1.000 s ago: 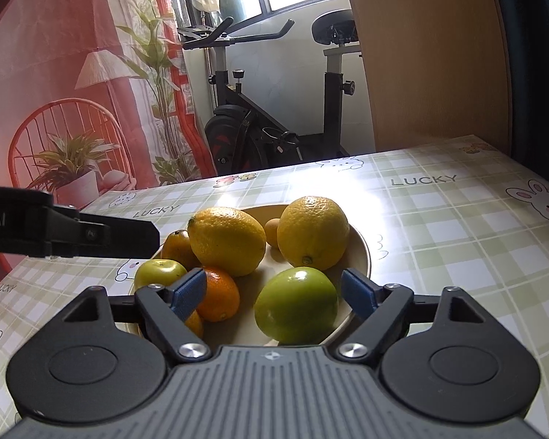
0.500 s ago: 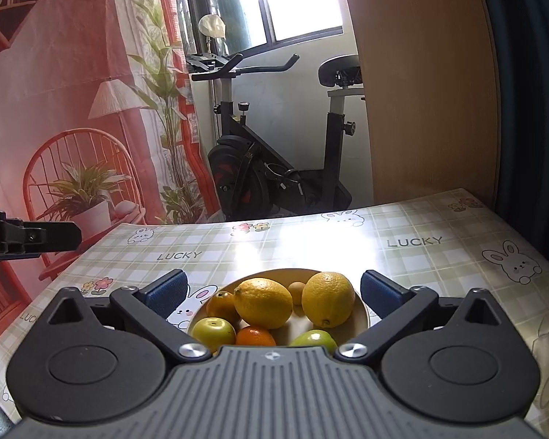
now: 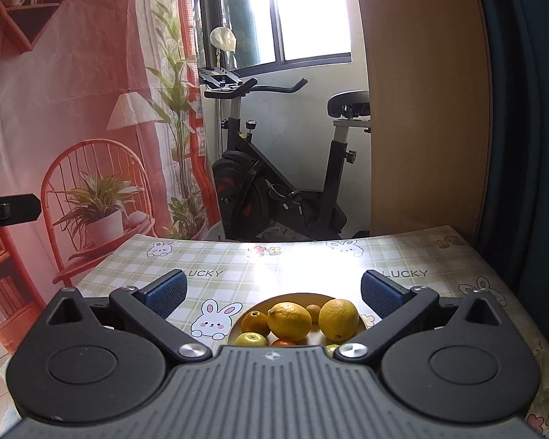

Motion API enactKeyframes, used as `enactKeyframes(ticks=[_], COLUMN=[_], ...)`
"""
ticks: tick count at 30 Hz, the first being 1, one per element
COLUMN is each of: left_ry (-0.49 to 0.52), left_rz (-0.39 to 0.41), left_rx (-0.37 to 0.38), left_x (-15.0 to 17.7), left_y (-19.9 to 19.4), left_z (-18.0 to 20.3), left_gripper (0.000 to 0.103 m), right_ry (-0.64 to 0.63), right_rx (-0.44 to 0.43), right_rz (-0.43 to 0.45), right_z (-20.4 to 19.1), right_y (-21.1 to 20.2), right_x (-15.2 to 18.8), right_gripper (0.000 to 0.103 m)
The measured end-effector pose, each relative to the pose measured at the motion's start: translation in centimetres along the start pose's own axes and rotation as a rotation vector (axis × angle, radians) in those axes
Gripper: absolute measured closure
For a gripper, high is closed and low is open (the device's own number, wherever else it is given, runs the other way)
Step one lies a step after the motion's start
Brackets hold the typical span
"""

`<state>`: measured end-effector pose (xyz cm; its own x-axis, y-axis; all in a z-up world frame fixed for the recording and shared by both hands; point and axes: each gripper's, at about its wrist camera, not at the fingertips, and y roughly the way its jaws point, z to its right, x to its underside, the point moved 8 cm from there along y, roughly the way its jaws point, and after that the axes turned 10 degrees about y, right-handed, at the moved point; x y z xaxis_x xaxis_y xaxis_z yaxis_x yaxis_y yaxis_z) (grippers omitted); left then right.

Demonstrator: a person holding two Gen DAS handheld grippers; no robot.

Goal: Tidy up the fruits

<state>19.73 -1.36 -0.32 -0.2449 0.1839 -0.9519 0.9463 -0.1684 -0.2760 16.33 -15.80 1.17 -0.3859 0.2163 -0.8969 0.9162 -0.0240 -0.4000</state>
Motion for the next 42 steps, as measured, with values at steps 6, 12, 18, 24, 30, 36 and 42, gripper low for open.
enactKeyframes(ticks=[6, 12, 18, 24, 30, 36, 42], left_ry=[0.012, -0.001, 0.008, 0.009, 0.008, -0.003, -0.008], left_rz=[0.016, 0.031, 0.026, 0.019, 0.014, -0.003, -0.016], left_rx=[-0.073, -0.079, -0.106, -0.104, -0.086, -0.076, -0.063], left_x=[-1.2, -1.6, -1.7, -1.5, -1.3, -0.6, -0.1], left_y=[-2.2, -3.3, -3.5, -3.6, -3.6, -3.6, -3.4], left_z=[-1.2, -1.4, -1.6, -1.5, -1.4, -1.5, -1.4], left_gripper=[0.0, 0.0, 0.0, 0.0, 0.0, 0.0, 0.0], right_ry=[0.027, 0.04, 0.014, -0.014, -0.023, -0.028, -0.026], right_rx=[-0.031, -0.036, -0.034, -0.033, -0.039, -0.043, -0.04], right_rz=[-0.008, -0.009, 0.012, 0.018, 0.025, 0.021, 0.019], right_z=[-0.4, -0.5, -0.8, -1.3, -1.6, -1.8, -1.7], right_y=[-1.6, -2.6, -3.8, -4.3, -4.6, -4.7, -4.7], right_x=[-0.1, -0.5, -0.7, -0.7, -0.8, -0.8, -0.8], right_gripper=[0.0, 0.0, 0.0, 0.0, 0.0, 0.0, 0.0])
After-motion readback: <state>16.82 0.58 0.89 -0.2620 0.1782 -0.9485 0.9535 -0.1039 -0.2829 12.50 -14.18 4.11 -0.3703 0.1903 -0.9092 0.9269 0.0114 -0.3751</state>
